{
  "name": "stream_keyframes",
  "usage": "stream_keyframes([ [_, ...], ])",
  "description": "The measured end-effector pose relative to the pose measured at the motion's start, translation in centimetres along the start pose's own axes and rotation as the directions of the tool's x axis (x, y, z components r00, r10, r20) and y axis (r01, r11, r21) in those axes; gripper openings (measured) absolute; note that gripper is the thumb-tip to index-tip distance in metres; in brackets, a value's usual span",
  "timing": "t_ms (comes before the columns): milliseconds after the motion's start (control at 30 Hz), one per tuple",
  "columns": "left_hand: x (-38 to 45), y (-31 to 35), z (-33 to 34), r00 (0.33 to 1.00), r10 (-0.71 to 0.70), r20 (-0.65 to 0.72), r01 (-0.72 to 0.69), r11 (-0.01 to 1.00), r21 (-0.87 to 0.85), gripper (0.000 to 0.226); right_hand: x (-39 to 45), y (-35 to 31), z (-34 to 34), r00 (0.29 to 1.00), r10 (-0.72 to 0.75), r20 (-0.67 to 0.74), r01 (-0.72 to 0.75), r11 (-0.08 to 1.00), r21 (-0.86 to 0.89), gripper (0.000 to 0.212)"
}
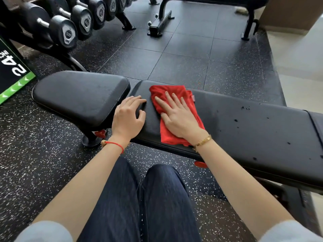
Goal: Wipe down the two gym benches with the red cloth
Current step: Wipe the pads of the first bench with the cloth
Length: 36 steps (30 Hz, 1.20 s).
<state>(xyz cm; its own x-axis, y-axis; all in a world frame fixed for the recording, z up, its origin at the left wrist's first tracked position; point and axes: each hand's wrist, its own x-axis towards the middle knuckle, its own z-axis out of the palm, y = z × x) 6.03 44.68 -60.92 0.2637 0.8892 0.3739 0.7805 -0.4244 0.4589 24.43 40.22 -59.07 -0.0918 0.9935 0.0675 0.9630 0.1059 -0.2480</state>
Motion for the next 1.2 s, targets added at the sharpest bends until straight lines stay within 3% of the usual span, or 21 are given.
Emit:
stream_keyframes([
  [200, 0.0, -0.3, -0.1, 1.0, 0.016, 0.016, -0.016, 1.0, -0.027, 0.04, -5.6, 3.4, -0.8, 0.999, -0.037, -0.036, 0.036, 0.999, -0.014, 0.056],
  [367, 0.0, -0.2, 0.1, 1.0, 0.01, 0.014, -0.01, 1.0, -0.001, 0.039, -3.2, 8.3, -2.5, 0.98, 0.196, -0.042, -0.197, 0.98, -0.011, 0.056],
  [467, 0.0, -0.1, 0.2, 1.0, 0.012, 0.003, -0.012, 1.0, 0.011, 0.038, 0.4, 7.2, -2.1, 0.964, 0.263, -0.037, -0.265, 0.963, -0.047, 0.057],
  [667, 0.0, -0.1, 0.0, 1.0, 0.013, 0.005, -0.013, 1.0, -0.002, 0.038, -0.1, 1.0, -0.2, 0.997, 0.073, -0.028, -0.073, 0.997, -0.009, 0.059],
  [800, 0.0, -0.2, 0.0, 1.0, 0.017, 0.014, -0.017, 1.0, -0.007, 0.038, -4.3, 2.6, -0.5, 0.999, -0.011, -0.047, 0.01, 1.0, -0.015, 0.058],
  [967, 0.0, -0.2, 0.1, 1.0, 0.02, 0.01, -0.02, 1.0, 0.016, 0.038, -3.7, 7.2, -2.2, 0.988, 0.153, -0.029, -0.153, 0.988, -0.006, 0.057],
  [1067, -0.1, -0.1, 0.2, 1.0, 0.016, 0.007, -0.016, 0.999, 0.03, 0.038, -0.7, 6.1, -2.0, 0.97, 0.239, -0.035, -0.24, 0.97, -0.041, 0.056],
  [1200, -0.1, 0.0, 0.2, 1.0, 0.015, 0.0, -0.015, 1.0, 0.021, 0.038, -0.3, 1.5, -0.5, 0.991, 0.134, -0.029, -0.135, 0.991, -0.016, 0.058],
])
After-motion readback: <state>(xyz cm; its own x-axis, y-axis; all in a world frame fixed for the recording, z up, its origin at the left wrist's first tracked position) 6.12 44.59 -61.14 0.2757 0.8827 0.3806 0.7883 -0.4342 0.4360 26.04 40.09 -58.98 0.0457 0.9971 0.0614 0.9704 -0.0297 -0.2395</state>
